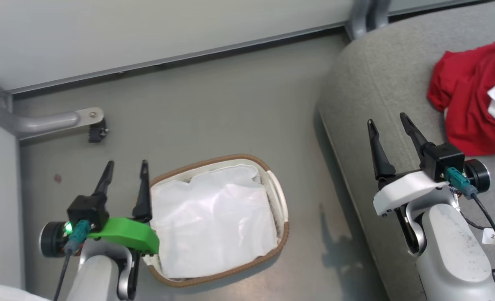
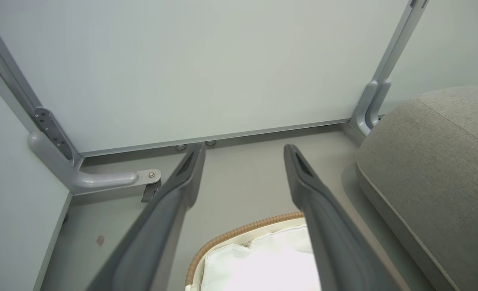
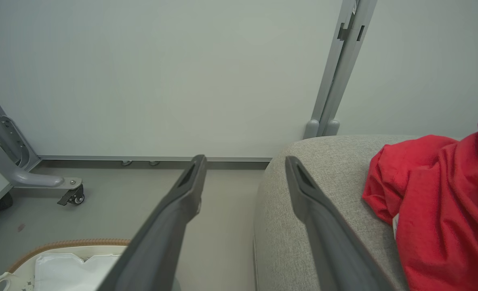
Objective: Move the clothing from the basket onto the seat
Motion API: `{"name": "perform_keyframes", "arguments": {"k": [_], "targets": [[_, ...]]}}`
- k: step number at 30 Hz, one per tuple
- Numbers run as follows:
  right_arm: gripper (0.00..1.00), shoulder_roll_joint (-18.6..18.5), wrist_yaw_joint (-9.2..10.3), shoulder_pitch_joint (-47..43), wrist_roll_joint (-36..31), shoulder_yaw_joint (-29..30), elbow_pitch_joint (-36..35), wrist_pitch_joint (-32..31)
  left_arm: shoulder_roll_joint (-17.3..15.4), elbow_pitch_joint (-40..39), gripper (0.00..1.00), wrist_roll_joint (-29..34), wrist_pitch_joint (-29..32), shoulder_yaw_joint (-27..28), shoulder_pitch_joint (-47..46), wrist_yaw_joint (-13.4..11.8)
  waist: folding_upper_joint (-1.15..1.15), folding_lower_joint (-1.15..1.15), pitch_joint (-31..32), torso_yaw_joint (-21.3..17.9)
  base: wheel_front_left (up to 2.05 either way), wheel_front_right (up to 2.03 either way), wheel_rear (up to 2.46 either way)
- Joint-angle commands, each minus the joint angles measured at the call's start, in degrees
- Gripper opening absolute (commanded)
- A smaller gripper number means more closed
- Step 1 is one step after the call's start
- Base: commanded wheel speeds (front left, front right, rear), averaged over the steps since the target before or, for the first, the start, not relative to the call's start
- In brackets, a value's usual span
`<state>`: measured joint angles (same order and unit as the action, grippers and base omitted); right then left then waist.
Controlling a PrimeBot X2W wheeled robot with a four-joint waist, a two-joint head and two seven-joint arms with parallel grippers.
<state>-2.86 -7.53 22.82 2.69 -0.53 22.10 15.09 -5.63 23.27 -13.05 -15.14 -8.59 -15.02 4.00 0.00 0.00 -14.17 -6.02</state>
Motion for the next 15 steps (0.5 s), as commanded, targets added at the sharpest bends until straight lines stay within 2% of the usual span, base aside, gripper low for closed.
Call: {"name": "perform_keyframes", "arguments": {"k": [1,8,15], "targets": [[1.00,-0.2,0.08,-1.6,0.5,0.0,0.5,0.1,0.4,0.4,1.00,0.1,0.0,1.4,1.3,-0.1,0.00,0.00,2.7,4.1,0.00,0.00,0.00],[1.00,-0.2,0.08,-4.1,2.3,-0.6,2.0,0.1,1.4,1.6,1.00,2.1,0.0,8.0,5.0,0.4,0.00,0.00,5.4,6.3,0.00,0.00,0.00],[1.00,-0.2,0.08,-7.8,2.6,0.6,2.7,0.1,2.1,2.1,1.00,2.9,0.0,11.4,8.8,1.8,0.00,0.00,7.9,6.4,0.00,0.00,0.00]]}}
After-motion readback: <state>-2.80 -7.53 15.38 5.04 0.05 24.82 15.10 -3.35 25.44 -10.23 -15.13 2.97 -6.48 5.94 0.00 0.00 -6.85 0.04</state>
